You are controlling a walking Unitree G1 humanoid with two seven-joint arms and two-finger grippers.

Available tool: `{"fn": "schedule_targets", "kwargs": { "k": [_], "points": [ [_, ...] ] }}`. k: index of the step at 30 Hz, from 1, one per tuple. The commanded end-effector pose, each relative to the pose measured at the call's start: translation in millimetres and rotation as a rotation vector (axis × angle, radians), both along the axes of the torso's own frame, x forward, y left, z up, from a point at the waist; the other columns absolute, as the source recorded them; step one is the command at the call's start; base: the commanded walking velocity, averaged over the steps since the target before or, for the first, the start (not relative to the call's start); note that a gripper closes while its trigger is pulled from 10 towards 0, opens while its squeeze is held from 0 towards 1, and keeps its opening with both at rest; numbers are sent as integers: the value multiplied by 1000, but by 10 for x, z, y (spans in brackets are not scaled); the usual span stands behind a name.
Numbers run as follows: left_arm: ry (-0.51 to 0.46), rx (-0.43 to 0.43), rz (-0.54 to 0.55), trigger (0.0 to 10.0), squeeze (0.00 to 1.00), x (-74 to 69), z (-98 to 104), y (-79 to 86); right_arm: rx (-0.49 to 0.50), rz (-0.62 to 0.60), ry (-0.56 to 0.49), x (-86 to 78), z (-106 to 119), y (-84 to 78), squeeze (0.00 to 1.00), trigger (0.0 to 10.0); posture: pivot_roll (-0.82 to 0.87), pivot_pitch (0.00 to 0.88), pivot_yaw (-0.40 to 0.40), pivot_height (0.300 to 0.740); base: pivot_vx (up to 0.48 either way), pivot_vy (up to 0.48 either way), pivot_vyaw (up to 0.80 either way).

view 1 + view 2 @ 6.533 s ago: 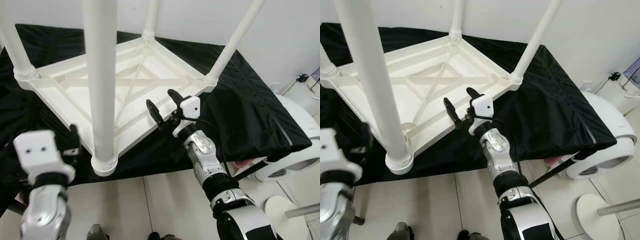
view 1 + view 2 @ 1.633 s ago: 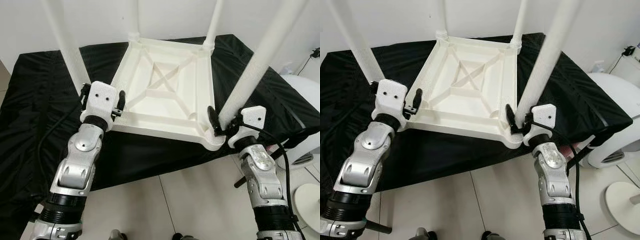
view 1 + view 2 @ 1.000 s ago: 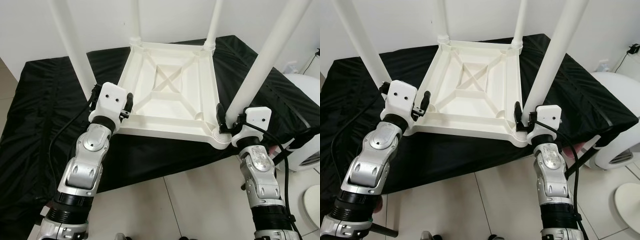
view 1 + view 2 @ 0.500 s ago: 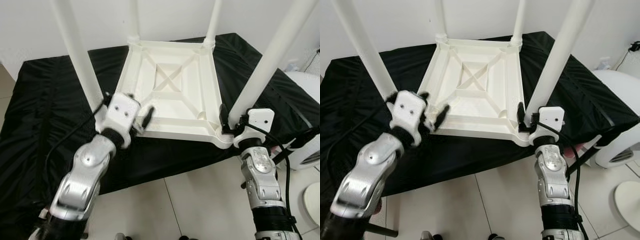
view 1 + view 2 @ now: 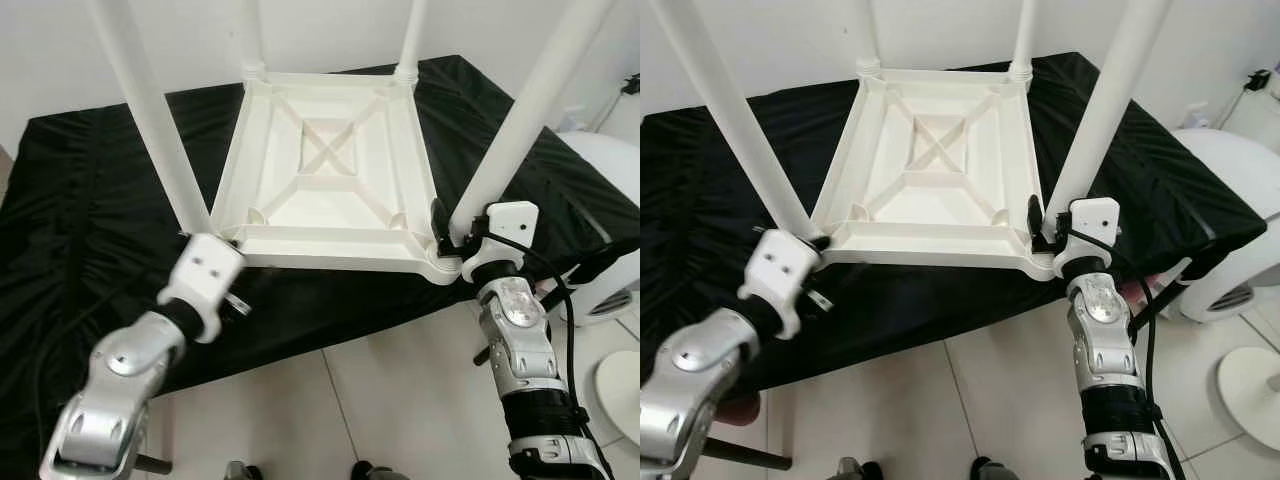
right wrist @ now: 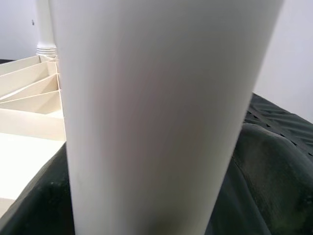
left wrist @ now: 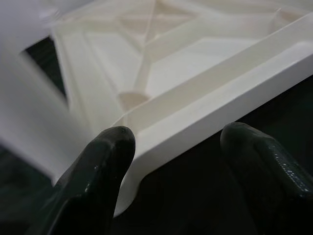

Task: Building children table

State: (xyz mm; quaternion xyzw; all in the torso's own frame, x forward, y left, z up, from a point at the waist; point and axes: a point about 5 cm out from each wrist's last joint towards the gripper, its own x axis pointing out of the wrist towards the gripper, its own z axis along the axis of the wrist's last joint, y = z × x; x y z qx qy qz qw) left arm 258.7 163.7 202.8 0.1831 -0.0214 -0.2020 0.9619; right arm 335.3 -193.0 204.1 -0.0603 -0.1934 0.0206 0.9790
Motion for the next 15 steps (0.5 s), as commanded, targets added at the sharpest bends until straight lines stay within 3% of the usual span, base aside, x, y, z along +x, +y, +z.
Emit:
{"fn": "schedule_targets", "kwargs": {
  "k": [1, 3, 12, 15],
  "points": [
    [-23, -9, 202, 10000, 0, 36, -26, 132, 0, 30, -30, 26, 62, 72, 0, 10000, 41, 161, -12, 740, 0, 0, 0],
    [-4, -82, 378, 10000, 0, 95, -68, 280, -1, 46, -32, 47, 72, 103, 0, 10000, 46, 154, -21, 740, 0, 0, 0],
    [21, -129, 471, 10000, 0, 90, -115, 359, -6, 57, -39, 72, 84, 129, 0, 10000, 39, 134, -27, 740, 0, 0, 0],
    [9, -168, 527, 10000, 0, 154, -89, 407, -4, 63, -42, 75, 84, 136, 0, 10000, 38, 133, -27, 740, 0, 0, 0]
  ]
}}
